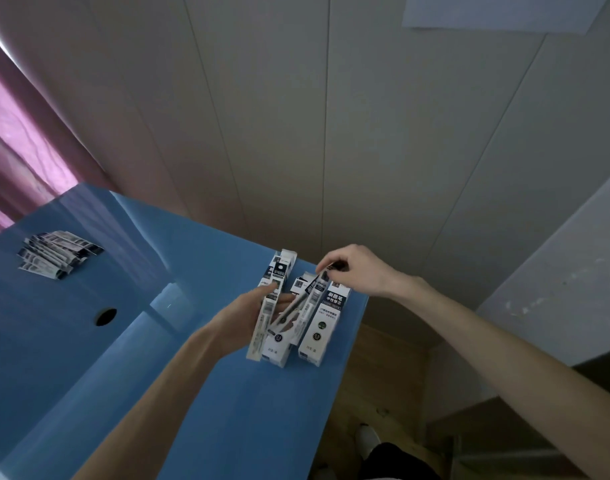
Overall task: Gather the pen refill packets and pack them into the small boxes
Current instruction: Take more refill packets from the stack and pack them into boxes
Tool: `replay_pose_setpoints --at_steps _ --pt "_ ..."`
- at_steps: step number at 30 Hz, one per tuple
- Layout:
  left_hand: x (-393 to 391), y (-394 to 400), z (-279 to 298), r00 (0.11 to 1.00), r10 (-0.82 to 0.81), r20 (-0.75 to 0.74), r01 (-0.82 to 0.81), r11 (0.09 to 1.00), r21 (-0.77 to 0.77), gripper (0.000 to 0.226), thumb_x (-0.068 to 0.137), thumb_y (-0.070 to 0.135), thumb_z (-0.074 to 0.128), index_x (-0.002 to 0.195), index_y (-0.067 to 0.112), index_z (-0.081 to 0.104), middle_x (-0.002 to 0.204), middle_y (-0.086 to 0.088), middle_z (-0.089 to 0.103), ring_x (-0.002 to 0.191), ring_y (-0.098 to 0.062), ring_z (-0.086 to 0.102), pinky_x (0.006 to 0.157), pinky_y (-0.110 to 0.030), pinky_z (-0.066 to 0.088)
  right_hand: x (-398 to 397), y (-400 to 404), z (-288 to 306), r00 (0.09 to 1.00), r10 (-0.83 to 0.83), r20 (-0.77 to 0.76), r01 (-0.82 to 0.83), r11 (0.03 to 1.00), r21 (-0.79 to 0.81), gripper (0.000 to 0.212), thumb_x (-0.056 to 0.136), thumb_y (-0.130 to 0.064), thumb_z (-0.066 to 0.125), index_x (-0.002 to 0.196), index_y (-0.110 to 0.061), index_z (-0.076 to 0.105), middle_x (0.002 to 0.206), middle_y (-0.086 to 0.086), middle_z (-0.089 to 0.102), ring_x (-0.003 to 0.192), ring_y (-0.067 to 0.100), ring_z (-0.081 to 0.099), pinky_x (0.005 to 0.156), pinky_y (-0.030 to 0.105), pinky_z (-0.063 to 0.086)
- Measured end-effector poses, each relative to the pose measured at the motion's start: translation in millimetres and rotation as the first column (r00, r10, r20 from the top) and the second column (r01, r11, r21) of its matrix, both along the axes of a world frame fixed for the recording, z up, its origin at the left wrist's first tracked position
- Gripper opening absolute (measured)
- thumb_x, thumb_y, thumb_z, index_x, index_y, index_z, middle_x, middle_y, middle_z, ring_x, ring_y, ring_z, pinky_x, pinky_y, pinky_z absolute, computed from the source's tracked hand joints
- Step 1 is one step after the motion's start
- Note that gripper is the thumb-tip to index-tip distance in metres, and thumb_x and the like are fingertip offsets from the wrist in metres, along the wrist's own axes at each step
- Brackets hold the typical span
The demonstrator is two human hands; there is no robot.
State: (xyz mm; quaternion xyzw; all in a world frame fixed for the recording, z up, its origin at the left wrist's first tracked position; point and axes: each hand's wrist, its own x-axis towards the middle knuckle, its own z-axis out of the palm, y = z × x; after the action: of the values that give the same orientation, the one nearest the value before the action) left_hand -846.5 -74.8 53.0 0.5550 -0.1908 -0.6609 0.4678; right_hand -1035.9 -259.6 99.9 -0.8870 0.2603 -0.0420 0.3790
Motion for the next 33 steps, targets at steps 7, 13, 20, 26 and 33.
replay_pose_setpoints --at_steps 7,13,20,26,33 --pt "-36 -7 2 0.983 -0.122 0.136 0.123 0.992 0.004 0.035 0.102 0.033 0.058 0.120 0.004 0.068 0.122 -0.016 0.072 0.106 -0.029 0.070 0.108 -0.048 0.050 16 2 1 0.999 0.029 -0.025 -0.031 0.997 -0.077 0.027 0.097 -0.012 0.065 0.123 -0.019 0.071 0.124 -0.002 0.071 0.106 0.008 0.067 0.098 0.032 0.056" --pt "-44 -11 2 0.995 -0.008 0.101 0.009 1.000 -0.011 0.030 0.105 0.019 0.057 0.129 0.002 0.065 0.108 -0.011 0.075 0.097 -0.025 0.073 0.090 -0.037 0.059 9 3 -17 0.997 -0.078 0.019 0.077 0.996 0.042 0.033 0.097 -0.017 0.069 0.130 -0.017 0.065 0.129 -0.002 0.067 0.117 0.011 0.061 0.100 0.028 0.050" --pt "-50 -19 -2 0.994 -0.081 0.069 0.085 0.995 -0.054 0.028 0.105 0.007 0.053 0.130 0.000 0.062 0.124 -0.015 0.072 0.110 -0.027 0.071 0.092 -0.035 0.059 -15 20 -49 0.946 -0.325 0.021 0.263 0.802 0.536 0.041 0.092 -0.045 0.069 0.107 -0.007 0.071 0.101 0.002 0.072 0.097 0.015 0.067 0.085 0.025 0.050" --pt "-66 -31 -7 0.987 -0.152 0.058 0.152 0.988 -0.001 0.030 0.102 0.003 0.054 0.131 0.001 0.062 0.124 -0.017 0.072 0.116 -0.029 0.069 0.096 -0.037 0.056 -33 34 -70 0.894 -0.434 0.114 0.279 0.736 0.617 0.029 0.095 -0.033 0.072 0.096 -0.005 0.076 0.094 0.007 0.077 0.085 0.013 0.070 0.085 0.026 0.054" --pt "-87 -45 -8 0.916 -0.165 0.366 0.180 0.984 -0.006 0.017 0.102 0.023 0.062 0.117 0.017 0.067 0.110 0.003 0.076 0.105 -0.015 0.071 0.096 -0.030 0.052 -55 33 -74 0.759 -0.610 0.228 0.365 0.689 0.626 0.011 0.098 -0.016 0.069 0.102 -0.013 0.078 0.097 -0.004 0.080 0.088 0.004 0.073 0.077 0.016 0.055"
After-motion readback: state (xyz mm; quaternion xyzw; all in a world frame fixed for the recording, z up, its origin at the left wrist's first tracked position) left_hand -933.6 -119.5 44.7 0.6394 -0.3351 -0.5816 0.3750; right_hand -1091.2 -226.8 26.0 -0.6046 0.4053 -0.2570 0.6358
